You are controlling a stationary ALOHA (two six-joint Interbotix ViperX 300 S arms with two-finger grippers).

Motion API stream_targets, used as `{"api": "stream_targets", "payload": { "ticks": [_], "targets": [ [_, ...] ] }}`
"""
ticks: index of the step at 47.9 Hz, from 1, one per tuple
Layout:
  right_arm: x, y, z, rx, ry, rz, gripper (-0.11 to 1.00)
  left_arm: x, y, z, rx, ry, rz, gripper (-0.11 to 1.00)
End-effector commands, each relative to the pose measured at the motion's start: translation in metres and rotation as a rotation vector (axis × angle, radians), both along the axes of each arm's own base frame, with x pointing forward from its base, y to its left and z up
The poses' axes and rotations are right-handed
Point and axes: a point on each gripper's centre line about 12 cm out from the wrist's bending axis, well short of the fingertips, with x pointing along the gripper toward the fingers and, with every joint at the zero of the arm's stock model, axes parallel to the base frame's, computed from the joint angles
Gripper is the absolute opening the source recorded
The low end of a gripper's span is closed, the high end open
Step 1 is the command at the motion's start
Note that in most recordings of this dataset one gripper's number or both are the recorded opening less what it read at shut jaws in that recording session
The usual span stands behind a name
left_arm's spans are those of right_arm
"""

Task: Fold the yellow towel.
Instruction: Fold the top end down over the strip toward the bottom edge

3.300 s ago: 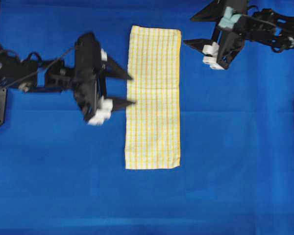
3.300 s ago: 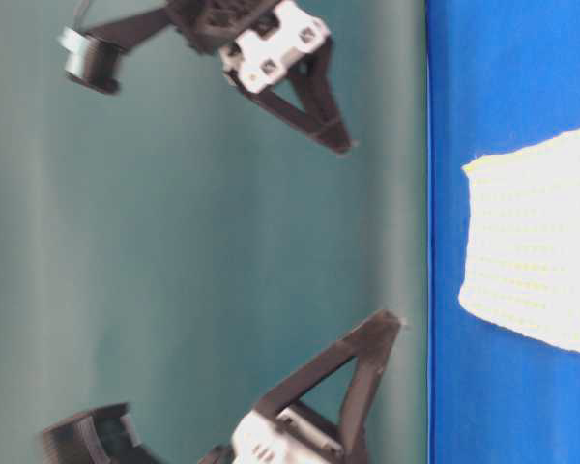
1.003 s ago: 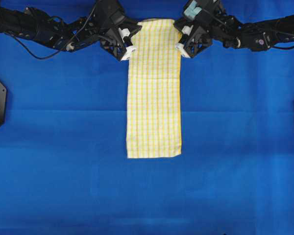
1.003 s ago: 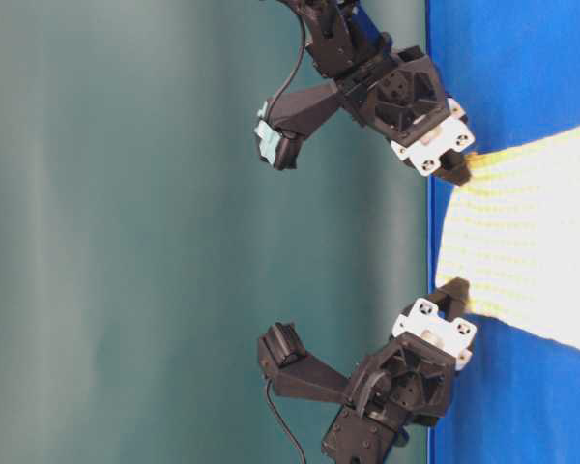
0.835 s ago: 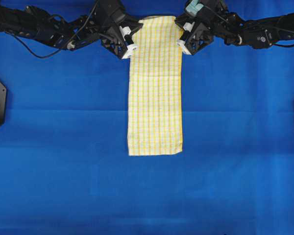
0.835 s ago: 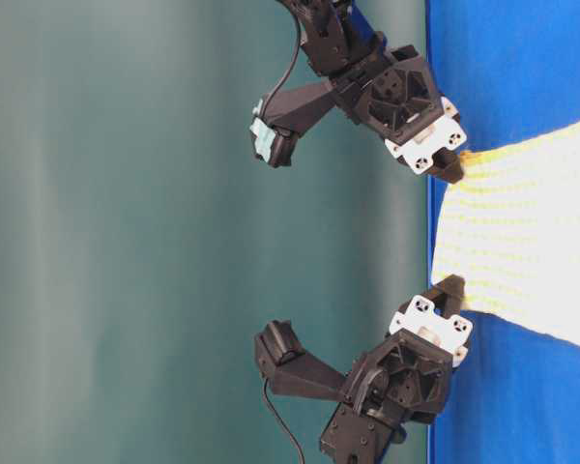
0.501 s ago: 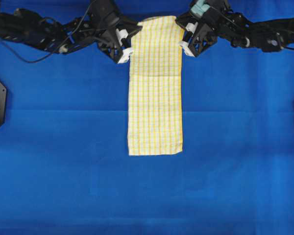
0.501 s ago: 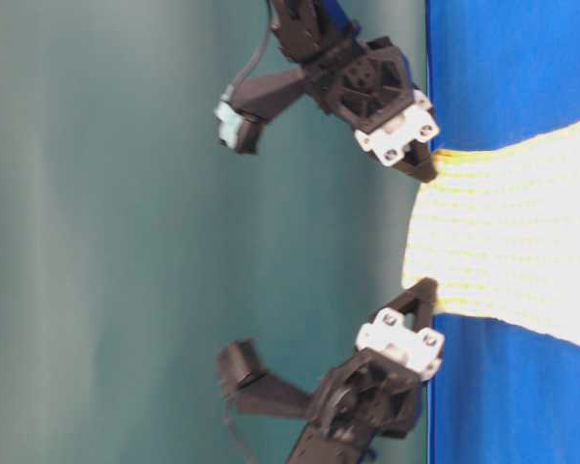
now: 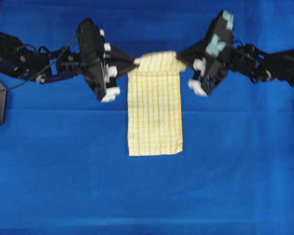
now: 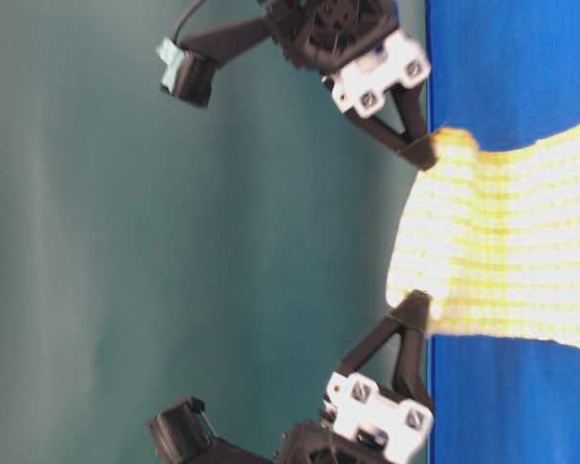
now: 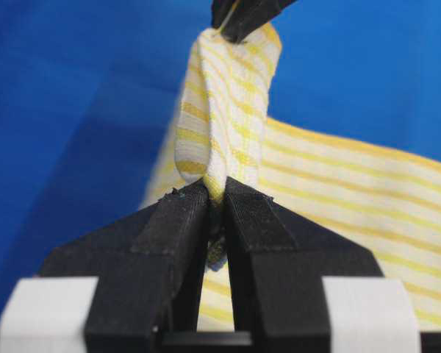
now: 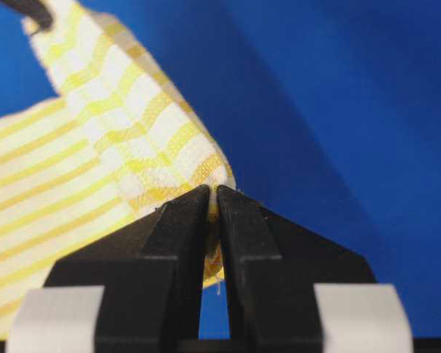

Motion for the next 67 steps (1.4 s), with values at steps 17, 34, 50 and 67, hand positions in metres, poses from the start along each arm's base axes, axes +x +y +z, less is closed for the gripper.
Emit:
{"api": "stream_targets", "payload": {
  "ticks": [17,34,50,67],
  "targets": [
    [-0.001,0.066,0.004,0.088,0.005,0.136,0.05,0.003,-0.081,0.005,-0.043,-0.025,-0.207,0.04],
    [-0.002,0.099,0.002,0.123,0.020,0.209,0.05,-0.001,-0.128,0.001,-0.057,-0.018,-0.331,0.04],
    [-0.003,0.108,-0.004,0.124,0.042,0.237,0.05,0.003,-0.134,-0.024,-0.047,0.007,-0.340,0.04],
    [0.004,0.113,-0.019,0.123,0.081,0.245,0.05,-0.001,-0.135,-0.042,-0.039,0.030,-0.343,0.04]
  ]
}}
